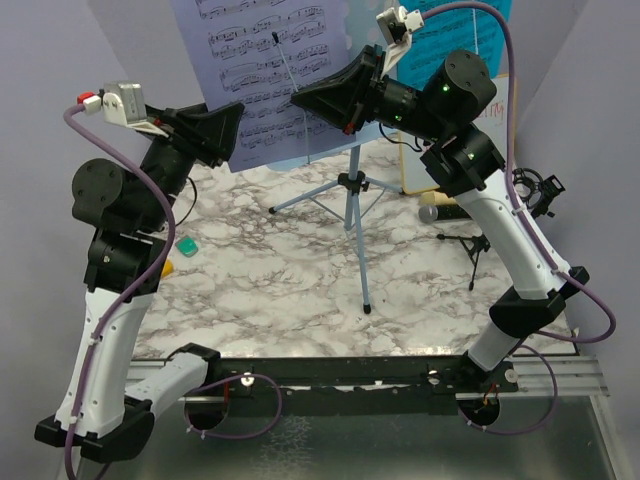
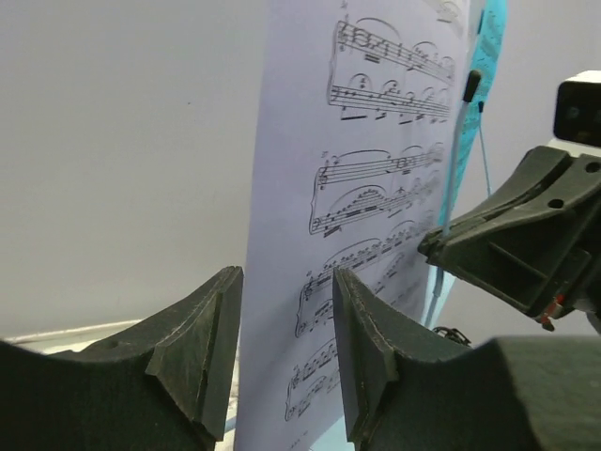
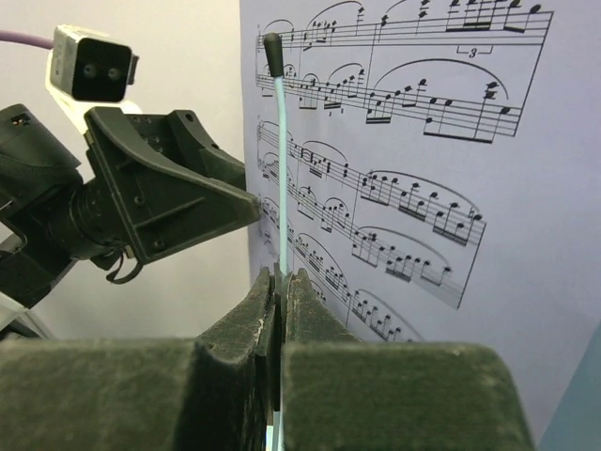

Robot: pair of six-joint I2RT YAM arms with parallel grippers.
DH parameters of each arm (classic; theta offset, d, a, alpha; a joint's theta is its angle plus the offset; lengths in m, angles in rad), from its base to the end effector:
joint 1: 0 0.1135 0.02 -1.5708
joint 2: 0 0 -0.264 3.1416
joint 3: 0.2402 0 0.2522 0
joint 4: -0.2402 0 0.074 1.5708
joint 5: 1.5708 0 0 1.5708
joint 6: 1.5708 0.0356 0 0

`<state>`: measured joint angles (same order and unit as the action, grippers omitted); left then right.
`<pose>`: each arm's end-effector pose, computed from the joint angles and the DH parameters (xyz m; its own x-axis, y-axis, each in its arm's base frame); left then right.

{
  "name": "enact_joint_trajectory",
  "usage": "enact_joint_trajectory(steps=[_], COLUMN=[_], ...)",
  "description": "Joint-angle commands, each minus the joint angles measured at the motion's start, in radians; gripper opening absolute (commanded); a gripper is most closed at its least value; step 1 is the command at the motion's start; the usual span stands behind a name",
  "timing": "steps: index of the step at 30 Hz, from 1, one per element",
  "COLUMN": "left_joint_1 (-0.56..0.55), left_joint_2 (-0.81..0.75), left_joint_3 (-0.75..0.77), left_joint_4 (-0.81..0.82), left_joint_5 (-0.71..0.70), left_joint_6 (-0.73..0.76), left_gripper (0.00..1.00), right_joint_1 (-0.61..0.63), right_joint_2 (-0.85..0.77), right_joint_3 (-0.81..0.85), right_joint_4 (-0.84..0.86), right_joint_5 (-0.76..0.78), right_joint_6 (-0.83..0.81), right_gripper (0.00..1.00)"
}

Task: Pack up the instrument practice props
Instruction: Pick up the sheet music from the music stand.

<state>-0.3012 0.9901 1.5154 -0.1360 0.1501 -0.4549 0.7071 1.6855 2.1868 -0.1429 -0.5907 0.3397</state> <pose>0.1493 -0.0520 0.5504 0.1387 -0.4980 -0.8560 0.5414 0.7619 -0.3555 0.2404 0.2315 0.5824 -0.0605 0.3124 -0.9480 -0.9714 0.2000 0.1278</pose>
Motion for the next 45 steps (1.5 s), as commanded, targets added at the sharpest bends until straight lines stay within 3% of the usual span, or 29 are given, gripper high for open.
enact_joint_trajectory(steps=[1,10,19,32,45], left_joint_1=[0.002,0.002,0.002,0.002,0.002], left_joint_2=[-0.048,-0.068,-0.073,-0.117,-0.220], left_joint_3=[-0.032,-0.089,-0.118,-0.134,-0.112], left_joint_4=[0.064,0.186,0.230,0.182,-0.036], left_joint_5=[0.044,0.189,0.232,0.086,-0.178], left_joint_6=[-0.023,-0.062,-0.086,-0.032,0.155], left_gripper=[0.48,0.48,0.44,0.00,0.00], right_joint_1=[-0.001,-0.001,-0.001,-0.001,-0.001], right_joint_2=[-0.021,-0.023,-0.024,-0.015,-0.011], right_joint_3=[-0.008,-0.010,-0.016,-0.012,0.002], right_joint_4=[0.006,0.006,0.006,0.006,-0.011], right_joint_5=[0.038,0.040,0.041,0.049,0.085], right_joint_6=[-0.024,-0.024,-0.025,-0.024,-0.030], right_gripper=[0.00,0.01,0.01,0.00,0.02])
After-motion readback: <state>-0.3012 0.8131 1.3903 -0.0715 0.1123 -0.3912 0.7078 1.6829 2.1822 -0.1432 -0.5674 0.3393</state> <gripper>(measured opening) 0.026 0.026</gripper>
